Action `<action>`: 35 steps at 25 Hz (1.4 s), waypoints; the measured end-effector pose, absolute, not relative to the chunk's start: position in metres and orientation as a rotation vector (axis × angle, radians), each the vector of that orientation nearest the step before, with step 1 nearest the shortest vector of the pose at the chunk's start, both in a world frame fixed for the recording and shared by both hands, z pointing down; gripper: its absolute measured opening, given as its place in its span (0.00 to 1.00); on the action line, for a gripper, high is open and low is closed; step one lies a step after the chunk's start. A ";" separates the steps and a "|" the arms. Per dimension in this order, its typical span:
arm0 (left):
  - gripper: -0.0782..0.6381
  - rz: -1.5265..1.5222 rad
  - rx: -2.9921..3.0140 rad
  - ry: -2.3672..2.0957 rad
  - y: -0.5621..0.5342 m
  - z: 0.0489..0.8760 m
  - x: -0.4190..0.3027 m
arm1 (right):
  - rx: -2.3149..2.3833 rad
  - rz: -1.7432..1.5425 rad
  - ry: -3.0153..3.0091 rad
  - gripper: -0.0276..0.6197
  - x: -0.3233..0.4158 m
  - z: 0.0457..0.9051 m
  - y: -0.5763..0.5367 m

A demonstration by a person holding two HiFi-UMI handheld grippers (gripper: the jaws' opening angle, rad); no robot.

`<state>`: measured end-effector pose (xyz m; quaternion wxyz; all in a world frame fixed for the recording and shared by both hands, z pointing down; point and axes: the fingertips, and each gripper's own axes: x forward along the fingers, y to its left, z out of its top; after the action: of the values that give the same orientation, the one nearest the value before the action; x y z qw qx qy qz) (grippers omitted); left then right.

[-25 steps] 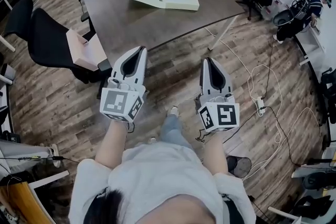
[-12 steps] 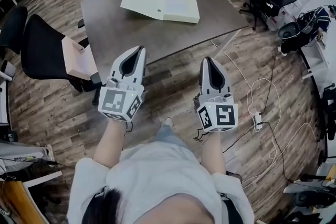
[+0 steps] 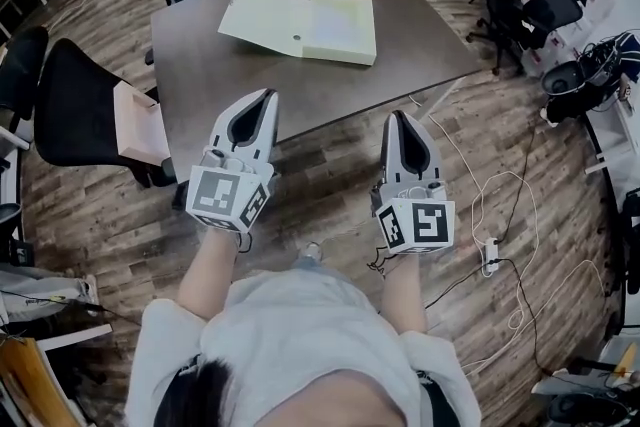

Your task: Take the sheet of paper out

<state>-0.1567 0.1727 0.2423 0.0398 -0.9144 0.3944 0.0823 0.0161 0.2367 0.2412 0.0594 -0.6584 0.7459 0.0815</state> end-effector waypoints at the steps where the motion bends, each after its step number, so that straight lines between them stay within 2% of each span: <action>1: 0.12 0.257 -2.799 1.211 0.169 0.242 -0.150 | -1.990 0.247 2.261 0.07 0.023 0.242 0.233; 17: 0.12 0.227 -2.779 1.187 0.112 0.240 -0.094 | -1.965 0.201 2.254 0.07 0.072 0.249 0.171; 35: 0.12 0.226 -2.813 1.130 -0.042 0.244 -0.074 | -2.008 0.186 2.233 0.07 0.091 0.256 0.017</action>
<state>-0.0738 -0.0423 0.2443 0.0508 -0.9242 0.3713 0.0742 0.0909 0.0165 0.2557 0.0663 -0.6659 0.7405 0.0616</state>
